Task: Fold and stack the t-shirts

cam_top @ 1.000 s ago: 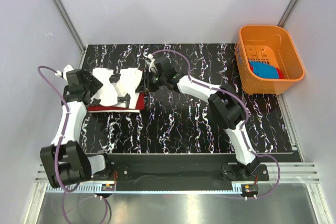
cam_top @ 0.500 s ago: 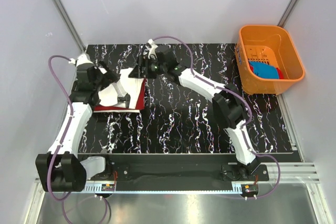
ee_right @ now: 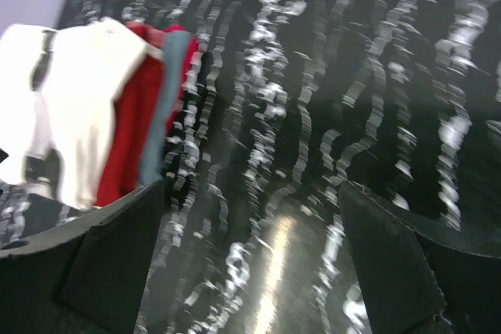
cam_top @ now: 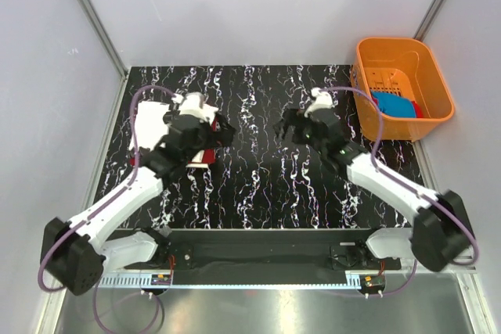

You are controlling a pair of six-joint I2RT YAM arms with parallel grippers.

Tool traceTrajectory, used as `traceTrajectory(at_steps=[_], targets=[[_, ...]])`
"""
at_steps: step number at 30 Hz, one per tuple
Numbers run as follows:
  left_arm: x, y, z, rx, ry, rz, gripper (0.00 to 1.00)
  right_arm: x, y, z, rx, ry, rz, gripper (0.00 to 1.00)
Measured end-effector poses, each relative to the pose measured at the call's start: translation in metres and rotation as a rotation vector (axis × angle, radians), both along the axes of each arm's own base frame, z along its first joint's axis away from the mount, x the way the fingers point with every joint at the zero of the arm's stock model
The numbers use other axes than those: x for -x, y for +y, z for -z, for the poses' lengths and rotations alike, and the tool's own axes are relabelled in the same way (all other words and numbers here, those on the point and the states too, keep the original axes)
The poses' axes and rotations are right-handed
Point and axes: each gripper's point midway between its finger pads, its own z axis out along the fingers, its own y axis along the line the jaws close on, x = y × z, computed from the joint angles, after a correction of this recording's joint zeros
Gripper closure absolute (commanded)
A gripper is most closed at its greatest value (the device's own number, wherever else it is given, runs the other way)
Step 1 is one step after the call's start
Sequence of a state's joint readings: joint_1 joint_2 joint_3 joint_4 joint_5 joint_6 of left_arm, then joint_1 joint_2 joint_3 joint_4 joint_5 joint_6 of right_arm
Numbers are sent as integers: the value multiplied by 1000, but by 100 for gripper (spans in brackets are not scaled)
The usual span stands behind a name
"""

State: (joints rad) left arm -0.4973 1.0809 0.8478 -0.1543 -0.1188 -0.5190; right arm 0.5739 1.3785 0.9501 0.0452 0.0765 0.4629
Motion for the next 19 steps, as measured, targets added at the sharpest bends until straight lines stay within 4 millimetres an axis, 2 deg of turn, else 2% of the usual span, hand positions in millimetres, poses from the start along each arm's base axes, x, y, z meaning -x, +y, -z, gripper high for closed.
traceTrajectory(at_steps=[3, 5, 9, 12, 14, 19], targets=[[13, -29, 19, -55, -5, 65, 1, 24, -34, 11, 41, -24, 82, 0], [23, -41, 33, -84, -22, 101, 1, 38, -54, 23, 64, -29, 132, 0], [31, -39, 63, -89, -44, 110, 1, 64, -87, 52, 89, -36, 205, 0], [37, -32, 87, -107, -39, 114, 1, 77, -103, 71, 106, -34, 239, 0], [37, -33, 88, -113, -46, 120, 1, 79, -109, 75, 113, -36, 265, 0], [31, -38, 73, -85, -101, 126, 1, 72, -111, 66, 78, -70, 302, 0]])
